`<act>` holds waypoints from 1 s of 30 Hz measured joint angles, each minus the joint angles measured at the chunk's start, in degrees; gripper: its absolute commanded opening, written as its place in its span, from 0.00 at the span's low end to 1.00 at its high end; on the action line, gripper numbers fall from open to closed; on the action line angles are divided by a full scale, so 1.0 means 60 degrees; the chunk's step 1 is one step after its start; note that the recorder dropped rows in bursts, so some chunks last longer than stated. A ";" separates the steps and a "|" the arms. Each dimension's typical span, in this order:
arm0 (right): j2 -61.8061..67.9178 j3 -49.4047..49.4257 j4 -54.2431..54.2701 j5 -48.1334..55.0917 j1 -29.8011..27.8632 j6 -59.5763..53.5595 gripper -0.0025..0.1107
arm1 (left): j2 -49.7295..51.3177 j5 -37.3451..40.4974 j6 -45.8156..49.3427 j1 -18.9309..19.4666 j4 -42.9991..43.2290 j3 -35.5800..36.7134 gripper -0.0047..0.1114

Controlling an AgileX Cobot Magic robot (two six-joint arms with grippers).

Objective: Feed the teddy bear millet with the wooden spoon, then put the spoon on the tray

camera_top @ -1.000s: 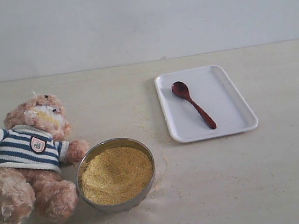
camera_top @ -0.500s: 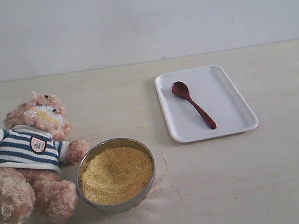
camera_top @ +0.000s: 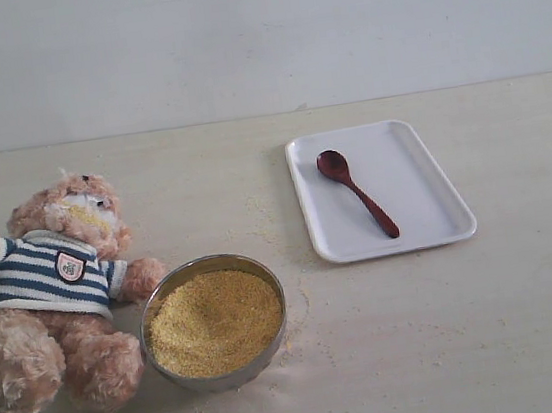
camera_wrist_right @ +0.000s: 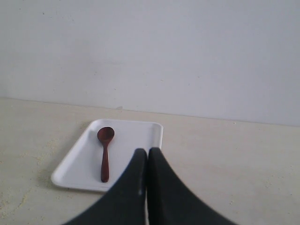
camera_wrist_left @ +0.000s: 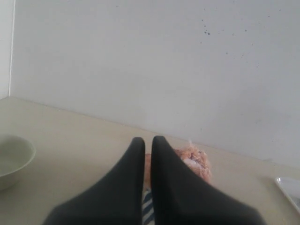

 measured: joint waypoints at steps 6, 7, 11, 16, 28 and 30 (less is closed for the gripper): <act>0.0000 0.0000 0.0000 0.0000 0.0000 0.0000 0.02 | 0.0000 0.0000 0.0407 0.0000 0.0000 0.0000 0.08; 0.0000 0.0000 0.0000 0.0000 0.0000 0.0000 0.02 | 0.0000 0.0000 0.0509 0.0000 0.0000 0.0000 0.08; 0.0000 0.0000 0.0000 0.0000 0.0000 0.0000 0.02 | 0.0000 0.0000 0.0830 0.0000 0.0000 0.0000 0.08; 0.0000 0.0000 0.0000 0.0000 0.0000 0.0000 0.02 | 0.0000 0.0000 0.0846 0.0000 0.0000 0.0000 0.08; 0.0000 0.0000 0.0000 0.0000 0.0000 0.0000 0.02 | 0.0000 0.0000 0.0846 0.0000 0.0000 0.0000 0.08; 0.0000 0.0000 0.0000 0.0000 0.0000 0.0000 0.02 | 0.0000 0.0000 0.0846 0.0000 0.0000 0.0000 0.08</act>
